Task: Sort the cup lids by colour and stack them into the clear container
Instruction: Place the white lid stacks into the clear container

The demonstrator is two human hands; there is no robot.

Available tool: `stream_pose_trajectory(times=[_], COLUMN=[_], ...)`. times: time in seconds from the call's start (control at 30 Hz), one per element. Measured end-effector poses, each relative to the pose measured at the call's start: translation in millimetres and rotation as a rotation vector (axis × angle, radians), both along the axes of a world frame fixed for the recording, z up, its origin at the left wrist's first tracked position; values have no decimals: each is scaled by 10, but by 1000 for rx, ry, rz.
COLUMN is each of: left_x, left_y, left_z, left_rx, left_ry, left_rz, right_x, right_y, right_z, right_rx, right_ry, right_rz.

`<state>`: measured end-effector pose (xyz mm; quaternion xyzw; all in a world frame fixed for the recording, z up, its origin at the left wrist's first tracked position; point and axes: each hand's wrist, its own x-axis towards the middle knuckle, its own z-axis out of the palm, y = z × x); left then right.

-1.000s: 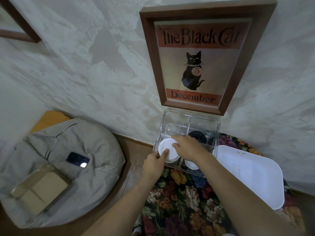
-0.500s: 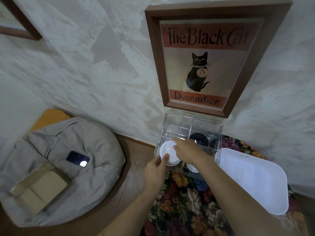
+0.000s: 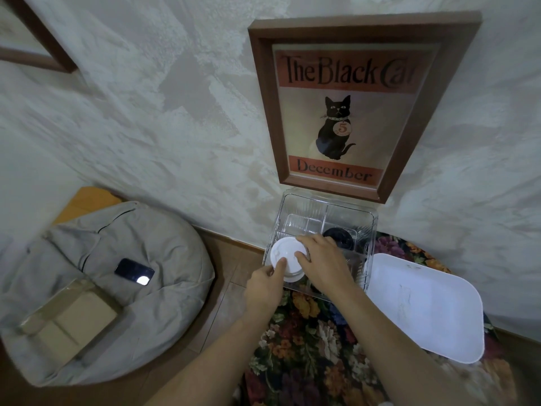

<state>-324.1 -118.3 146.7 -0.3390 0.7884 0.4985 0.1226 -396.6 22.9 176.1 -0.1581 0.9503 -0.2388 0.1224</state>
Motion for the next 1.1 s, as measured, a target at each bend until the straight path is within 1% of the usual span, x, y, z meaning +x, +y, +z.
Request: stream_pose_trajectory(times=[0.13,0.23,0.33,0.47,0.6,0.7,0.8,0.97,1.1], left_x=[2,-13,-6,9,4,38,54,18,85], left_y=[20,28,48,55,56,40,14,-52,-41], left_z=[53,38,171,262,292,294,252,292,260], left_rx=[-14,-45,-103,-257,-269,-320,-452,-607,-697], left_ry=[-20,-26,-37,-16,-2,89,209,182,65], left_rz=[-15,-19,-67,-163,-187,-235,-384,-537,-612], right_x=[102,175,219,248,257,266,238,162,200], right_y=[132,175,182,174,159,135,100,85,100], right_z=[23,10,-40,-89,-68,-57,-45,-47,-53], right_rx=[55,37,23,67,93,129,160,177,191], right_ry=[-66,-60,-28,-2,7,-4,-3,-14,-19], right_rz=[81,83,53,68,68,86,115,135,149])
